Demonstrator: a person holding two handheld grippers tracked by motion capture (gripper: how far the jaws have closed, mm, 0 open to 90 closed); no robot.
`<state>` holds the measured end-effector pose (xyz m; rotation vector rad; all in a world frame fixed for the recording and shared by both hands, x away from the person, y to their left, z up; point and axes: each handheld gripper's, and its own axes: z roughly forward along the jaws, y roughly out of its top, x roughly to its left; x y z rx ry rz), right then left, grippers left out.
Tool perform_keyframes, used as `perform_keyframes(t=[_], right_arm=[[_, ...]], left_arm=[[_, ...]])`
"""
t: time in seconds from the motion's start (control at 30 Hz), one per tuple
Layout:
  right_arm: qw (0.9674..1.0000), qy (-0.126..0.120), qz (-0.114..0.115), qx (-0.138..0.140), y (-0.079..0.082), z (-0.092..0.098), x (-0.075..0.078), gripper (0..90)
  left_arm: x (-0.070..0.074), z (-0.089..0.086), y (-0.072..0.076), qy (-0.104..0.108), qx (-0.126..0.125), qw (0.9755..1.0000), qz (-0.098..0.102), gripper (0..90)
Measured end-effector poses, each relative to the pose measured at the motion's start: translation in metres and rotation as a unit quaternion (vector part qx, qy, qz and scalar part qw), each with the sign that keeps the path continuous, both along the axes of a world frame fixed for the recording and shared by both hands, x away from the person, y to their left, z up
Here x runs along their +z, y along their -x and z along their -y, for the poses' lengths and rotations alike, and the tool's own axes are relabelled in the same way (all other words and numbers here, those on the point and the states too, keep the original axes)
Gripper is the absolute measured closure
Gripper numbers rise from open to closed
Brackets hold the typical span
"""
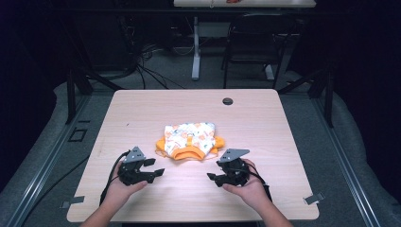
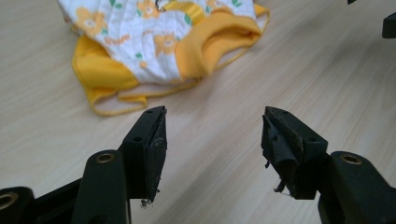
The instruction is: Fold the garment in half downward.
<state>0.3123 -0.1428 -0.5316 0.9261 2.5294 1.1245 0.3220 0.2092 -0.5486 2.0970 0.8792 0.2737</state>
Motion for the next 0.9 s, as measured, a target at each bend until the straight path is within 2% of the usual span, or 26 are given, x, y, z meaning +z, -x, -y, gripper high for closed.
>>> perform_keyframes(t=[0.1,0.2,0.33,0.37,0.53,0.77,0.9], right_arm=[[1.0,0.004,-0.003,-0.001,0.002,0.004,-0.007,39.9],[1.0,0.002,-0.005,-0.003,0.003,0.007,-0.015,39.9],[0.9999,0.0,-0.01,-0.012,0.002,0.009,-0.024,40.2],[0.9999,0.006,-0.009,-0.013,0.002,0.009,-0.026,40.4],[0.9998,0.0,0.0,-0.019,0.002,0.011,-0.031,40.9],[0.9995,-0.008,-0.018,-0.024,-0.001,0.013,-0.039,41.2],[0.9995,-0.011,-0.012,-0.027,-0.001,0.013,-0.04,41.2]], left_arm=[[-0.006,-0.005,0.002,-0.008,0.003,1.0,-0.002,40.9],[-0.012,-0.009,0.002,0.002,0.009,0.9999,-0.007,40.8],[-0.018,-0.011,0.002,0.001,0.014,0.9999,-0.008,40.8],[-0.02,-0.011,0.002,0.0,0.014,0.9999,-0.009,40.9],[-0.025,-0.007,0.001,-0.008,0.013,0.9998,-0.009,40.9],[-0.031,0.001,-0.002,-0.021,0.0,0.9997,-0.013,40.9],[-0.031,0.004,-0.002,-0.026,-0.008,0.9996,-0.009,40.9]])
